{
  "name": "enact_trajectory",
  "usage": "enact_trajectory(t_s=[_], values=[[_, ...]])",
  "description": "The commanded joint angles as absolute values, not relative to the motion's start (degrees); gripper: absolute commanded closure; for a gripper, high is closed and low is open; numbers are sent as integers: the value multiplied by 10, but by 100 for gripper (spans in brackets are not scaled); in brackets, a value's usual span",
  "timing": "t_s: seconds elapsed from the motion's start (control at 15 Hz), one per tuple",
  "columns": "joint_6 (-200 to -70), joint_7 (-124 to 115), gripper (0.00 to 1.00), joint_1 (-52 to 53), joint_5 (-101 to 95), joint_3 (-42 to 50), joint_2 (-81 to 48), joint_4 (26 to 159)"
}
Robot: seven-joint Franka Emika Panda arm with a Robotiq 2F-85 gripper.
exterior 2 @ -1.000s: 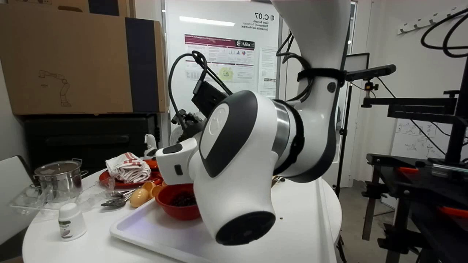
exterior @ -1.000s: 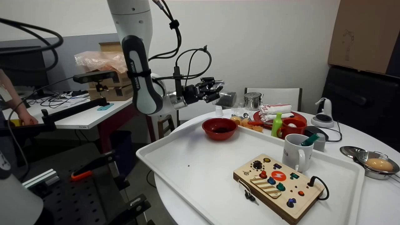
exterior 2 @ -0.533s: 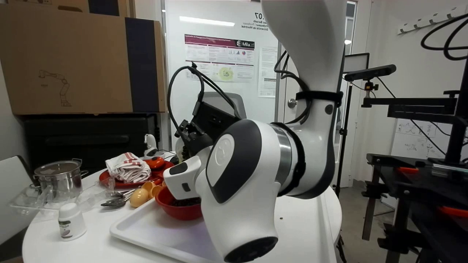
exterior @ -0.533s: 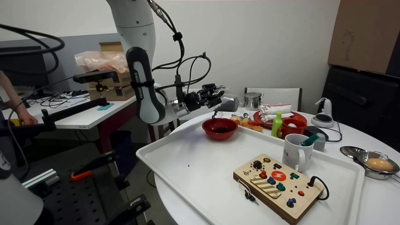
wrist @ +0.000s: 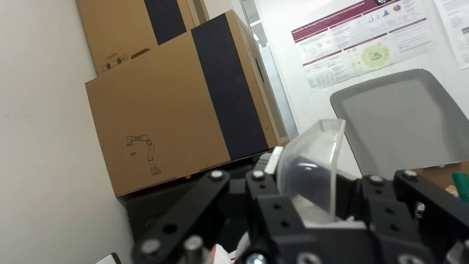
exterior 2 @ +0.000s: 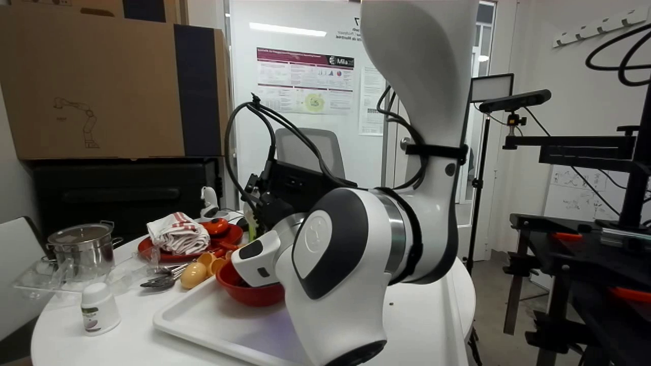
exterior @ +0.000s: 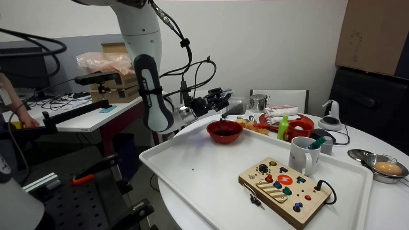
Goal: Pour the contents in the clear jug into the red bowl on the table.
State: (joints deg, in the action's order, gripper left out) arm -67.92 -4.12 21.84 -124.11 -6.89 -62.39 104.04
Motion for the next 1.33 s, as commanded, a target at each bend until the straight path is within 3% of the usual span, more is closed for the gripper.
enact_trajectory(t_s=[0.0, 1.27], values=[[-661, -8, 90, 234, -1273, -51, -643, 1024], [-548, 72, 90, 270, -1357, 4, -683, 1019]])
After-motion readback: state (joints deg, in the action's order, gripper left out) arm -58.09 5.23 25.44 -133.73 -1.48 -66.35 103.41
